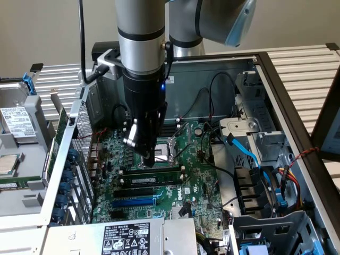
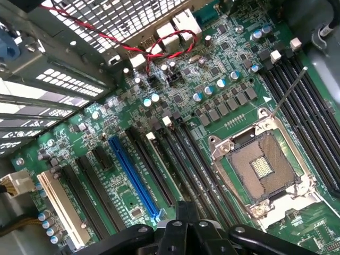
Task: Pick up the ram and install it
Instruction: 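Press down the ram until it locks into place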
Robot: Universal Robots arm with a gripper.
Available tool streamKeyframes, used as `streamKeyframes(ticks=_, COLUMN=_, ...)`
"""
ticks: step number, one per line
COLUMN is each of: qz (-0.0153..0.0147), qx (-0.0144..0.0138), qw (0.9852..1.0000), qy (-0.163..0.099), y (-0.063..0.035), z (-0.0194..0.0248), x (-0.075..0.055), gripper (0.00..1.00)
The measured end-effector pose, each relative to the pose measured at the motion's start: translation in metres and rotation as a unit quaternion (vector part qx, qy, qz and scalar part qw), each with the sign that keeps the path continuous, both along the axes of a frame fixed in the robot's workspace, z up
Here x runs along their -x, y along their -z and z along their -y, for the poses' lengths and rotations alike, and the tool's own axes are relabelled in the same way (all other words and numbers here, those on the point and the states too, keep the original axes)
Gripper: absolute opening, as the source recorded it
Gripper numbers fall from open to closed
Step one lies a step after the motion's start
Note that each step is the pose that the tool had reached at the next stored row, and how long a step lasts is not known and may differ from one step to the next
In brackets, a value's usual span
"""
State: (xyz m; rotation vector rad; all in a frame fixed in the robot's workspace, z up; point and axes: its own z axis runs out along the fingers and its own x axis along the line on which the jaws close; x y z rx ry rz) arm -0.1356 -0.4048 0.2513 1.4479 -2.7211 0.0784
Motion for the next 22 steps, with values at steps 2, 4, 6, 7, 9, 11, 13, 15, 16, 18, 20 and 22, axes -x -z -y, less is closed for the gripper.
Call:
streamKeyframes(ticks=2, qz=0.0004, qx=0.0, qw=0.9999, qy=0.013, y=0.0, z=0.0, x=0.0, gripper=0.1)
streamKeyframes(ticks=4, qz=0.0007, qx=0.0, qw=0.9996, qy=0.027, y=0.0, z=0.0, x=0.0, gripper=0.1)
streamKeyframes(ticks=6, qz=0.001, qx=0.0, qw=0.9992, qy=0.04, y=0.0, z=0.0, x=0.0, gripper=0.1)
streamKeyframes(ticks=7, qz=0.0012, qx=0.0, qw=0.9989, qy=0.047, y=0.0, z=0.0, x=0.0, gripper=0.1)
streamKeyframes(ticks=9, qz=0.0015, qx=0.0, qw=0.9982, qy=0.061, y=0.0, z=0.0, x=0.0, gripper=0.1)
streamKeyframes(ticks=11, qz=0.0018, qx=0.0, qw=0.9972, qy=0.074, y=0.0, z=0.0, x=0.0, gripper=0.1)
streamKeyframes(ticks=13, qz=0.002, qx=0.0, qw=0.9962, qy=0.088, y=0.0, z=0.0, x=0.0, gripper=0.1)
streamKeyframes(ticks=15, qz=0.0024, qx=0.0, qw=0.9949, qy=0.101, y=0.0, z=0.0, x=0.0, gripper=0.1)
streamKeyframes(ticks=16, qz=0.0026, qx=0.0, qw=0.9942, qy=0.107, y=0.0, z=0.0, x=0.0, gripper=0.1)
streamKeyframes(ticks=18, qz=0.0036, qx=-0.0001, qw=0.9928, qy=0.12, y=0.0, z=0.0, x=0.0, gripper=0.1)
streamKeyframes(ticks=20, qz=0.0057, qx=-0.0003, qw=0.9915, qy=0.13, y=0.0, z=0.0001, x=0.0, gripper=0.1)
streamKeyframes(ticks=22, qz=0.0084, qx=-0.0006, qw=0.9902, qy=0.14, y=0.0, z=0.0, x=0.0, gripper=0.1)
